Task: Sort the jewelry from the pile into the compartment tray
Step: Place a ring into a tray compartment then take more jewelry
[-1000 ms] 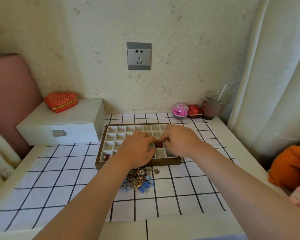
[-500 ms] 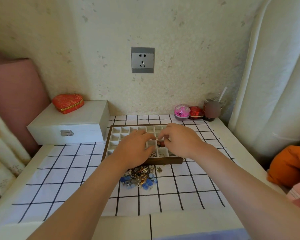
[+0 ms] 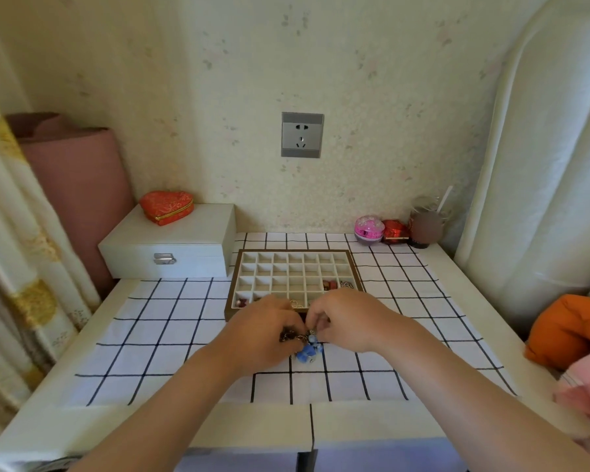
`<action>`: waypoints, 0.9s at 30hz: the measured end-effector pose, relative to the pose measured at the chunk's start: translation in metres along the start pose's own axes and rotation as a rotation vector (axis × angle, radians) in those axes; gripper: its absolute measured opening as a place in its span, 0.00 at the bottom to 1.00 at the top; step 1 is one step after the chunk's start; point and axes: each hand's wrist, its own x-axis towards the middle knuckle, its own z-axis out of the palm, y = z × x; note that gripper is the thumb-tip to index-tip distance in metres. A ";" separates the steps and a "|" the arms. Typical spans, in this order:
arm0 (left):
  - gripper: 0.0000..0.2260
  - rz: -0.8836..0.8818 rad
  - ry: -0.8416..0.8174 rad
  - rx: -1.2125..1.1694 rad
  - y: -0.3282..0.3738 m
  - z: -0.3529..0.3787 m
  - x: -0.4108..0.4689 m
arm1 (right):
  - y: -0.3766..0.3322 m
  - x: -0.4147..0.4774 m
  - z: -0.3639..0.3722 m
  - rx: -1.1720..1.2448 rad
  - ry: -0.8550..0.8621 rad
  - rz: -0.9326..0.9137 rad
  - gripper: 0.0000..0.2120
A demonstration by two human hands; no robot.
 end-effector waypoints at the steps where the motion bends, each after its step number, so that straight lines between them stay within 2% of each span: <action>1: 0.09 0.006 0.004 0.005 -0.001 0.000 -0.001 | -0.001 0.001 0.002 -0.024 -0.004 -0.001 0.11; 7: 0.05 -0.029 -0.011 0.043 -0.010 -0.002 -0.004 | -0.004 0.004 0.008 0.003 -0.036 0.006 0.08; 11: 0.08 -0.027 -0.035 0.006 -0.012 -0.005 -0.003 | 0.002 0.004 0.002 0.193 -0.046 0.049 0.04; 13: 0.11 -0.043 -0.047 -0.119 -0.012 -0.007 -0.001 | 0.005 0.002 -0.004 0.350 -0.054 0.077 0.04; 17: 0.14 -0.210 -0.072 -0.592 -0.002 -0.012 0.005 | 0.008 -0.002 -0.017 0.702 -0.022 0.102 0.04; 20: 0.12 -0.292 -0.052 -0.831 0.006 -0.018 0.012 | 0.010 -0.002 -0.024 0.890 0.048 0.110 0.06; 24: 0.08 -0.364 -0.006 -0.961 0.010 -0.025 0.021 | 0.015 0.003 -0.029 1.028 0.132 0.109 0.08; 27: 0.09 -0.385 0.003 -1.004 0.009 -0.027 0.027 | 0.018 0.007 -0.031 1.078 0.145 0.117 0.09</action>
